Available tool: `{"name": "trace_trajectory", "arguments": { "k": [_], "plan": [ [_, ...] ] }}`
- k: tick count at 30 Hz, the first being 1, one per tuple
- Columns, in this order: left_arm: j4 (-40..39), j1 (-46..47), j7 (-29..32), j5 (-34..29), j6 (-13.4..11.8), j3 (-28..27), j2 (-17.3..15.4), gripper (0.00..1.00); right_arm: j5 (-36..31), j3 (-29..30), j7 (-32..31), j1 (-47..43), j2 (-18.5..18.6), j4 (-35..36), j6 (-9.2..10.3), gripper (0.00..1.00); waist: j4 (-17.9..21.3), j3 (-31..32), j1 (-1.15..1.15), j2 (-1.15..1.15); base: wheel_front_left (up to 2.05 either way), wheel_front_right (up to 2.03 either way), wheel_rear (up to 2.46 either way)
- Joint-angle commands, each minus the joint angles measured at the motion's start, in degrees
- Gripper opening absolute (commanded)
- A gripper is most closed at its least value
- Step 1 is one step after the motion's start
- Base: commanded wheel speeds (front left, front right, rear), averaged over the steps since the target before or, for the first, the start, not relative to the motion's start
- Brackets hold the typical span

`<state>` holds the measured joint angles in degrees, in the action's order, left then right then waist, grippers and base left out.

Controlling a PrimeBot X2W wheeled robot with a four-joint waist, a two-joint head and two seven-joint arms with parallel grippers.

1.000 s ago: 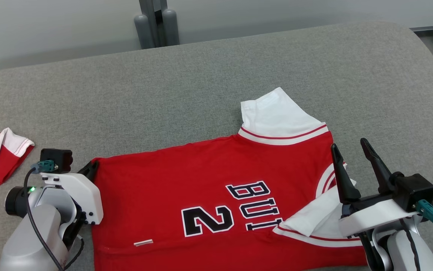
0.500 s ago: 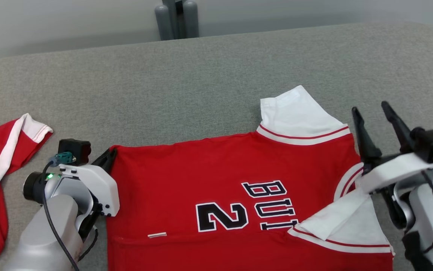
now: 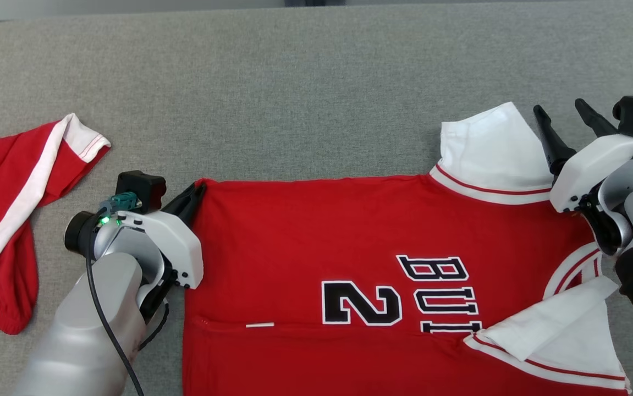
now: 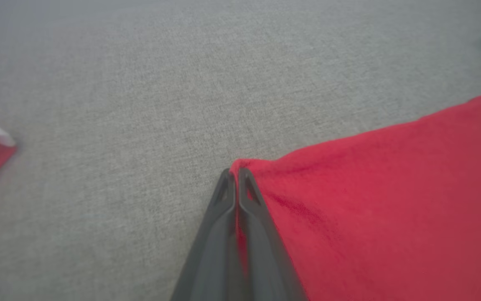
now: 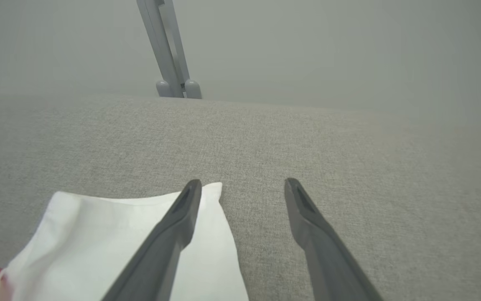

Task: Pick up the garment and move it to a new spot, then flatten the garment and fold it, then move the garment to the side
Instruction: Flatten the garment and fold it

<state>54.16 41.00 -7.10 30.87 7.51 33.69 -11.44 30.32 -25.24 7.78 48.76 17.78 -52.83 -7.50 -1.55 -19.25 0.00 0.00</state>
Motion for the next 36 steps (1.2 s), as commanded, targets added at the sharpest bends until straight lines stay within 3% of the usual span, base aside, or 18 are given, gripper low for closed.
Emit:
{"name": "trace_trajectory", "arguments": {
  "k": [1,13,36],
  "plan": [
    [0.44,1.05,0.03,0.32,-0.07,0.27,-0.46,0.0,0.99,-1.15,-0.44,1.37,0.6,-0.92,0.02,1.0,-1.16,-1.66,0.0,0.0,0.0,0.0,0.0],
    [2.02,4.18,-0.75,1.61,-0.27,3.52,-1.22,0.0,11.56,-11.38,-5.19,10.19,0.71,-7.72,0.02,1.0,-2.35,-5.28,0.0,0.0,0.0,0.0,0.0],
    [4.38,6.38,-2.04,4.99,-0.27,8.79,-0.6,0.0,20.81,-23.25,-6.37,14.8,2.16,-11.44,0.02,1.0,-2.64,-6.51,0.0,0.0,0.0,0.0,0.0]
  ]
}}
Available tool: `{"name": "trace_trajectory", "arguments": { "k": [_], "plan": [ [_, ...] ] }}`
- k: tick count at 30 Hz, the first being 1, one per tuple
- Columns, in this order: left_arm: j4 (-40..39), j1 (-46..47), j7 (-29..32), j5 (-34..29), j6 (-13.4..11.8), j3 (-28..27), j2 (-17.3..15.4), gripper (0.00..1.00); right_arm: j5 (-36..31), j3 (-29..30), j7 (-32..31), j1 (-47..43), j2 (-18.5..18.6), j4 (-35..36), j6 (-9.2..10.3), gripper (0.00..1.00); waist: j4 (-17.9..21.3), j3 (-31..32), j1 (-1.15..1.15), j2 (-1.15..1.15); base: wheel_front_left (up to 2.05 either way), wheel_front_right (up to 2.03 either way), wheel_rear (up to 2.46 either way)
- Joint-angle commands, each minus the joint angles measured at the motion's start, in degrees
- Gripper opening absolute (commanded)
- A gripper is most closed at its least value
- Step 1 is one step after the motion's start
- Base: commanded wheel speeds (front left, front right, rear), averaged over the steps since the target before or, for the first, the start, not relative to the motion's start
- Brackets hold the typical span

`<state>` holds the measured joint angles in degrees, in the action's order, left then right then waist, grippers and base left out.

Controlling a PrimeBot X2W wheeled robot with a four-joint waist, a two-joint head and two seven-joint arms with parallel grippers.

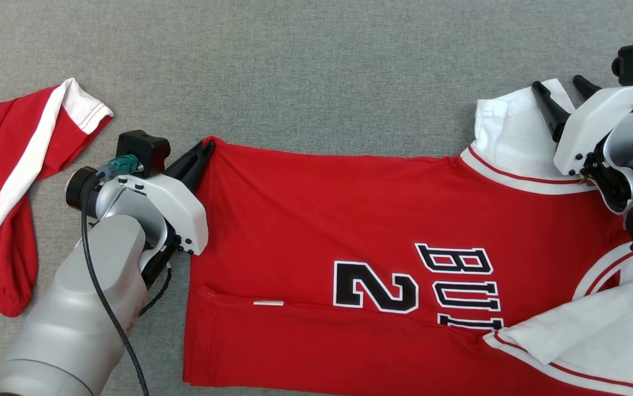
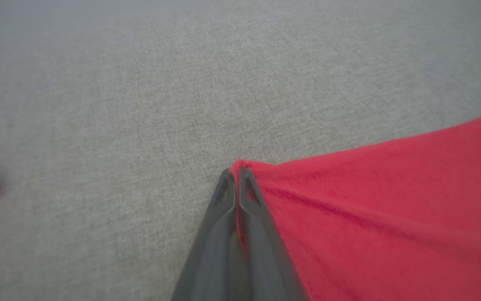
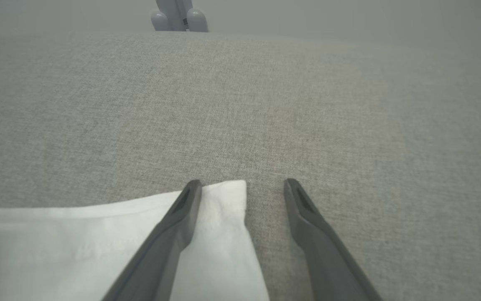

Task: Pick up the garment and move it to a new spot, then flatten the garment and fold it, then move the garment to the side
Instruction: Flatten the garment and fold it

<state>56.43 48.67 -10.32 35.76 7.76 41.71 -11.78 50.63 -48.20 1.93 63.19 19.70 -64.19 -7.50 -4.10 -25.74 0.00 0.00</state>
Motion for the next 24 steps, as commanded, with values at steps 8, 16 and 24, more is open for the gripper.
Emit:
{"name": "trace_trajectory", "arguments": {
  "k": [8,16,24],
  "plan": [
    [3.04,-1.01,0.53,1.34,-0.52,1.96,-0.06,0.0,3.05,-3.38,-1.27,1.02,0.79,0.32,0.02,0.0,-0.62,0.21,0.0,0.0,0.0,0.0,0.0],
    [4.04,-1.03,-0.26,2.56,-0.49,3.1,-0.35,0.0,4.36,-6.65,2.64,1.62,1.7,0.23,0.02,0.0,-0.31,1.61,0.0,0.0,0.0,0.0,0.0],
    [4.49,-1.1,-1.19,3.81,-0.37,4.12,-0.25,0.0,4.47,-10.22,9.01,0.91,2.43,0.84,0.02,0.0,0.78,4.52,0.0,0.0,0.0,0.0,0.0]
  ]
}}
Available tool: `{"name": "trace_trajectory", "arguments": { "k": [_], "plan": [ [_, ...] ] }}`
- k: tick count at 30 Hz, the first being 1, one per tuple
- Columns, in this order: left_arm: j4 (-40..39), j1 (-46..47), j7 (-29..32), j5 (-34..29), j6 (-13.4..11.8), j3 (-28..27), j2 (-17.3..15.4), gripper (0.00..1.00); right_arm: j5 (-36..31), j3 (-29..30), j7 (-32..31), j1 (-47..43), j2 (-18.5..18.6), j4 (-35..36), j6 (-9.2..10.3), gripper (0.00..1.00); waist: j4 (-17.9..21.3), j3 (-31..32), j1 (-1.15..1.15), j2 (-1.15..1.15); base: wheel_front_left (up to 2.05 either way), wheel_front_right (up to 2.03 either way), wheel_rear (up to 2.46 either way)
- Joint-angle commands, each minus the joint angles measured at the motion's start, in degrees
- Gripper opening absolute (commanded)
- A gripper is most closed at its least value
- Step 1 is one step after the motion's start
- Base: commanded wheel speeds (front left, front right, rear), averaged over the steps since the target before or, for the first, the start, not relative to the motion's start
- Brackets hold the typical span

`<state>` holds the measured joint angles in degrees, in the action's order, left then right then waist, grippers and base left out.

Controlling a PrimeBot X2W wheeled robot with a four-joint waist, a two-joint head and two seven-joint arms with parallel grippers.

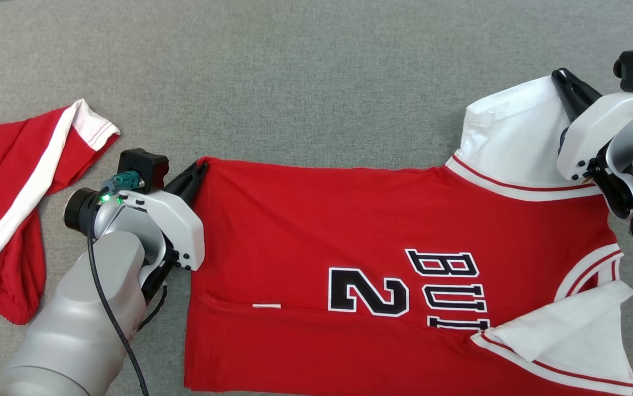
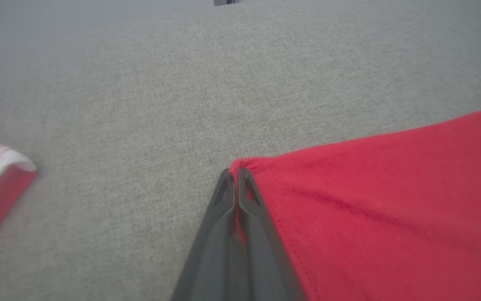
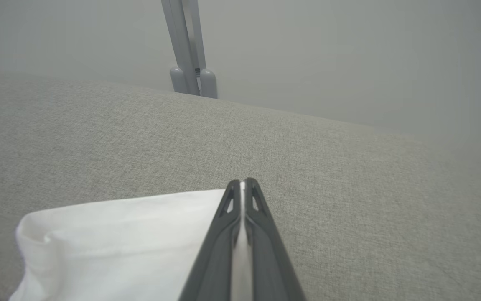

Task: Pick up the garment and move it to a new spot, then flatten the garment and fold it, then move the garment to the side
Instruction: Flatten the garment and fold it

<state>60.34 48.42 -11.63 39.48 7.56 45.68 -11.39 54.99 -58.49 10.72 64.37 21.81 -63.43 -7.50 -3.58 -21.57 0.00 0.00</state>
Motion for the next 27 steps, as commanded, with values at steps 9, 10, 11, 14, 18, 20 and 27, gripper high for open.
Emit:
{"name": "trace_trajectory", "arguments": {
  "k": [9,10,11,14,18,20,27],
  "plan": [
    [0.95,-2.03,-1.0,1.72,-0.13,1.03,-0.24,0.0,0.82,-3.49,3.56,-1.56,1.28,1.04,0.02,0.0,1.66,4.24,0.0,0.0,0.0,0.0,0.0],
    [1.0,-2.21,-1.15,1.88,-0.13,1.09,-0.19,0.0,0.79,-3.91,3.75,-1.75,1.45,1.24,0.02,0.0,1.8,4.73,0.0,0.0,0.0,0.0,0.0],
    [1.08,-2.37,-1.28,2.02,-0.13,1.16,-0.15,0.0,0.8,-4.29,3.81,-1.95,1.62,1.46,0.02,0.0,1.93,5.25,0.0,0.0,0.0,0.0,0.0],
    [1.16,-2.96,-1.79,2.38,-0.13,1.31,0.07,0.0,1.05,-5.37,4.29,-2.68,2.01,2.42,0.02,0.0,2.23,6.86,0.0,0.0,0.0,0.0,0.0],
    [1.46,-4.37,-2.27,2.97,-0.13,1.63,0.34,0.0,1.59,-6.63,4.54,-4.46,2.6,4.21,0.02,0.0,2.62,9.35,0.0,0.0,0.0,0.0,0.0],
    [1.57,-5.13,-2.51,3.2,-0.13,1.83,0.31,0.0,1.85,-7.33,4.6,-5.57,3.15,5.37,0.02,0.0,2.72,10.72,0.0,0.0,0.0,0.0,0.0],
    [0.79,-9.09,-3.12,4.13,-0.13,2.6,0.08,0.0,2.28,-8.22,4.66,-10.46,4.93,9.5,0.02,0.0,3.39,15.68,0.0,0.0,0.0,0.0,0.0]
  ]
}}
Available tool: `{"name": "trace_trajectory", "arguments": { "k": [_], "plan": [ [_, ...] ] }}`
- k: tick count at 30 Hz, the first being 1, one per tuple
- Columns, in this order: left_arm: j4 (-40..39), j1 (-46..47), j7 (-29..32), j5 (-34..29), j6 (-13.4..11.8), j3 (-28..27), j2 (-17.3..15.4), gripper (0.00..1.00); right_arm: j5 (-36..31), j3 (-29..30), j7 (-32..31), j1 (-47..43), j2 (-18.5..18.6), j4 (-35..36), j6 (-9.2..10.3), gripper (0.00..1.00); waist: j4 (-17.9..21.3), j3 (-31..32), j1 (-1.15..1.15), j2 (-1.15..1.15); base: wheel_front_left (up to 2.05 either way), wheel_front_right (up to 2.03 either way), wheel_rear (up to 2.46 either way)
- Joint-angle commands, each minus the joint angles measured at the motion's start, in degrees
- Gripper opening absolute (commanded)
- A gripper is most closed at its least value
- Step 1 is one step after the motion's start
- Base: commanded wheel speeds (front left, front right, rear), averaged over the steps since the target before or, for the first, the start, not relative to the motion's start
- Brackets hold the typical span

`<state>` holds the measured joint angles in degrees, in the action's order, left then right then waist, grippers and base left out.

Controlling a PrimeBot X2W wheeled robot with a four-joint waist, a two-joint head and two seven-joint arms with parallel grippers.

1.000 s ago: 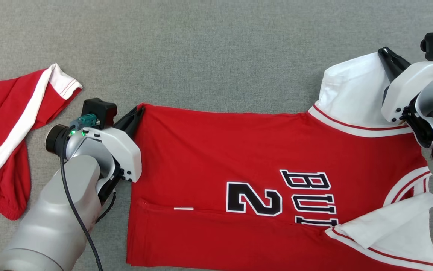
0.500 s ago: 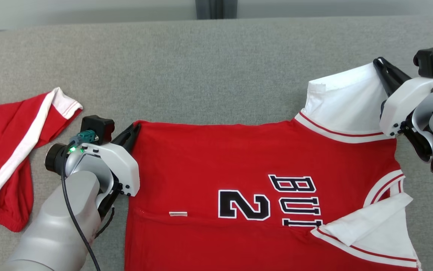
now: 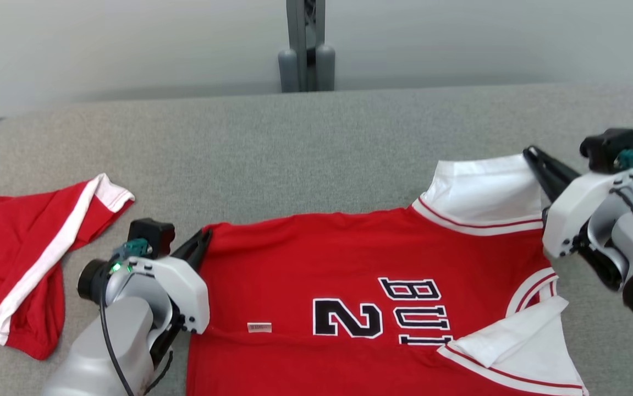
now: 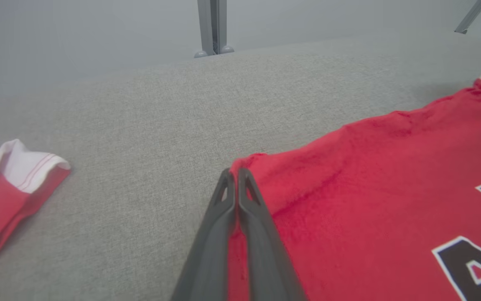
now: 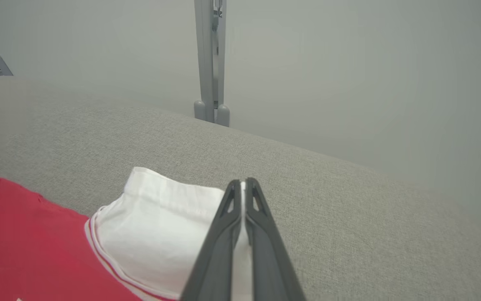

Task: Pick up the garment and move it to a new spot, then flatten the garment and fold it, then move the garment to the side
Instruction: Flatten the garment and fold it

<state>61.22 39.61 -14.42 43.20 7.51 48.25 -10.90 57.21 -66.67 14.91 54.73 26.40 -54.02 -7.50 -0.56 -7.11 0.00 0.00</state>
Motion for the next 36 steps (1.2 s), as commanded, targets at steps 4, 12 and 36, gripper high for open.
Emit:
{"name": "trace_trajectory", "arguments": {
  "k": [4,12,36],
  "plan": [
    [-0.85,-2.65,-0.47,0.33,-0.07,0.5,-1.01,0.0,-0.01,-0.17,0.48,-4.04,1.5,2.55,0.02,0.0,0.77,3.6,0.0,0.0,0.0,0.0,0.0],
    [-2.01,-7.04,-0.66,0.62,-0.21,0.32,-2.41,0.0,0.47,-1.69,0.44,-10.18,3.55,5.64,0.02,0.0,1.44,7.24,0.0,0.0,0.0,0.0,0.0],
    [-9.54,-14.59,0.35,-6.04,-3.43,7.34,-8.17,0.0,6.45,1.3,-11.19,-22.89,11.71,19.47,0.02,0.0,2.67,9.83,0.0,0.0,0.0,0.0,0.0]
  ]
}}
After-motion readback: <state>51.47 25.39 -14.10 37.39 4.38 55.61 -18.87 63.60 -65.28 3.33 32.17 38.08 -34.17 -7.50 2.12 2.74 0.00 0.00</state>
